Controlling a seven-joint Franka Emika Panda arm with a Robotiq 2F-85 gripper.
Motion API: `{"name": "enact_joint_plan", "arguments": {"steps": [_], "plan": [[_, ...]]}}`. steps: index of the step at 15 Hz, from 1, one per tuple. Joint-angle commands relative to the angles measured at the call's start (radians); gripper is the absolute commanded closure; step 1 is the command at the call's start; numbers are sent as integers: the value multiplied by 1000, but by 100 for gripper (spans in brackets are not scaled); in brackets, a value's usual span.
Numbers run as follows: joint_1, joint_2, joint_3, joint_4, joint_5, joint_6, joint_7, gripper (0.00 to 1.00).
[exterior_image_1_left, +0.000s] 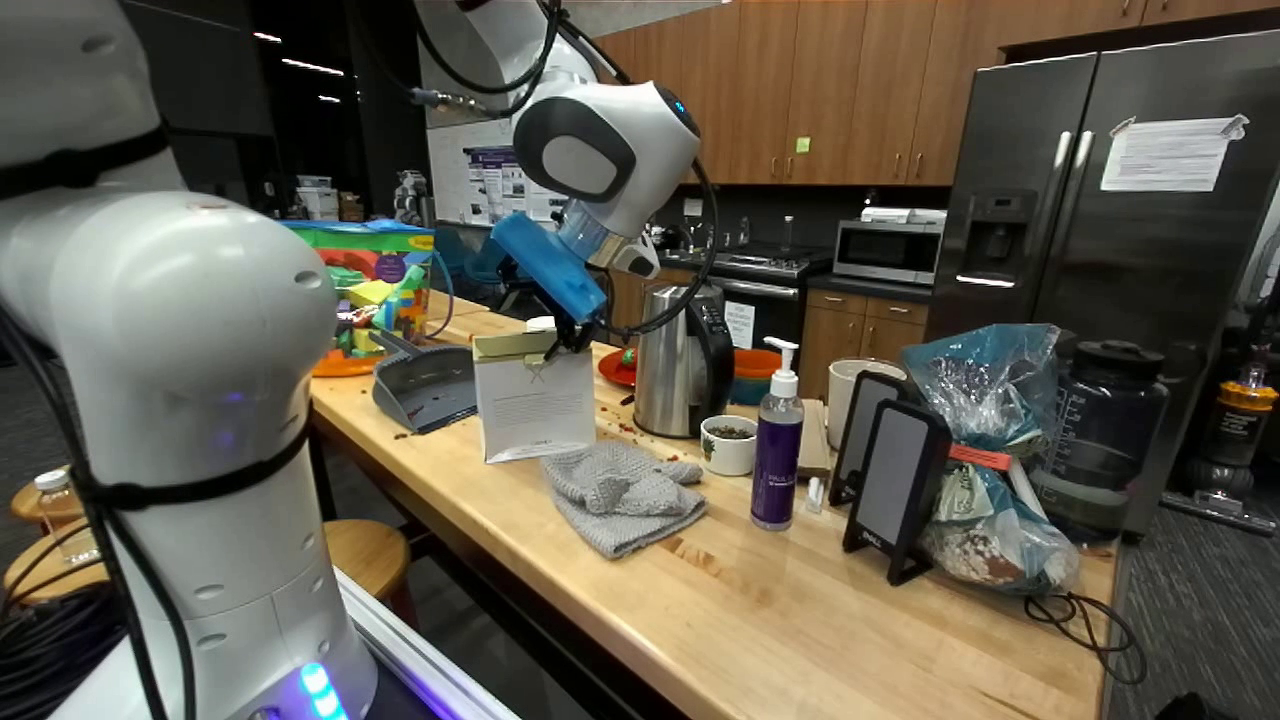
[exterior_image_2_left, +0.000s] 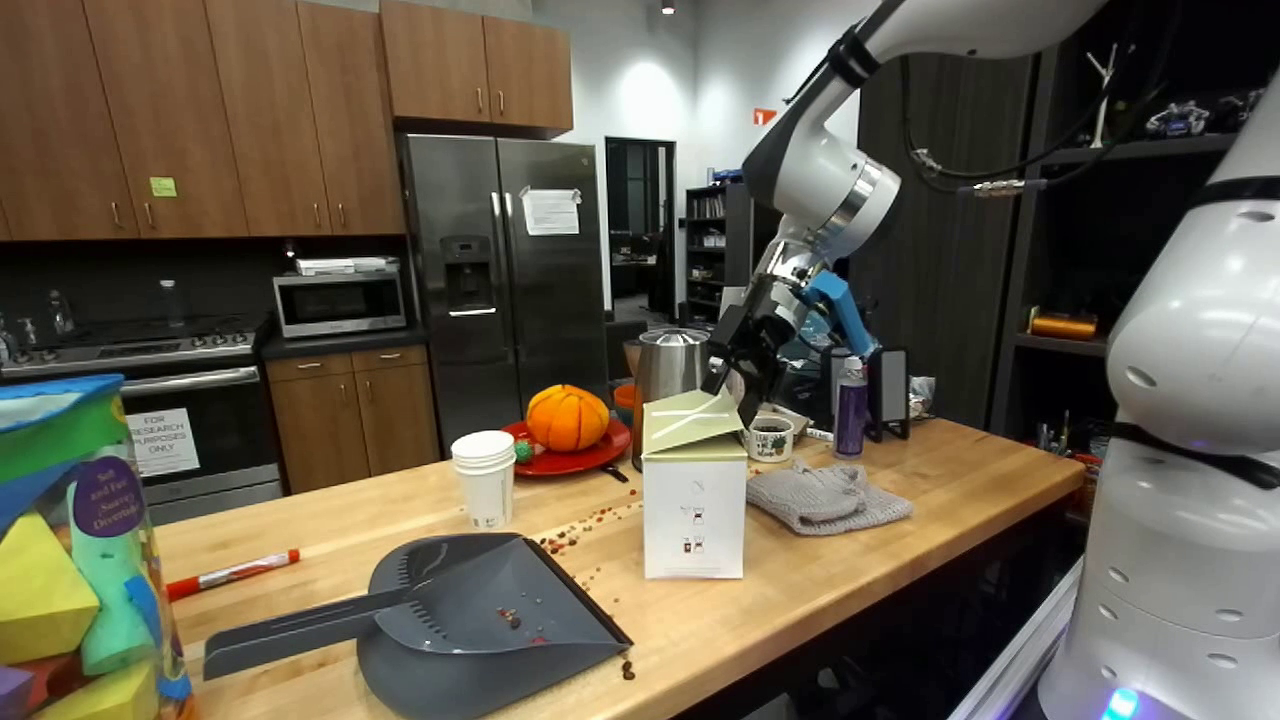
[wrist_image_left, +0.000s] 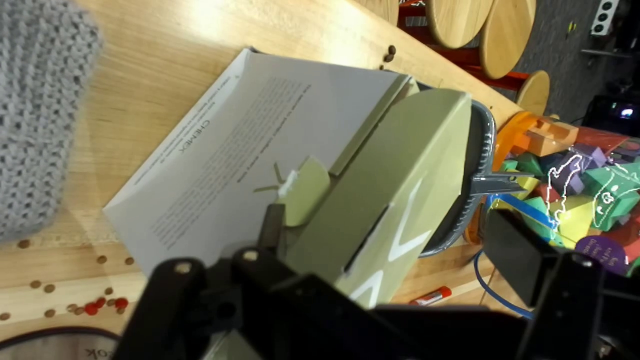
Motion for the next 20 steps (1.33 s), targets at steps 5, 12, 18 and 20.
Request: {"name": "enact_joint_plan", "arguments": {"steps": [5, 12, 18, 20], "plan": [[-22, -31, 23, -7, -16, 10, 36, 0], [-21, -74, 40, -30, -35, 47, 83, 0], [-16, -97, 55, -50, -70, 89, 141, 0], [-16, -103, 52, -59, -82, 101, 154, 0]]}}
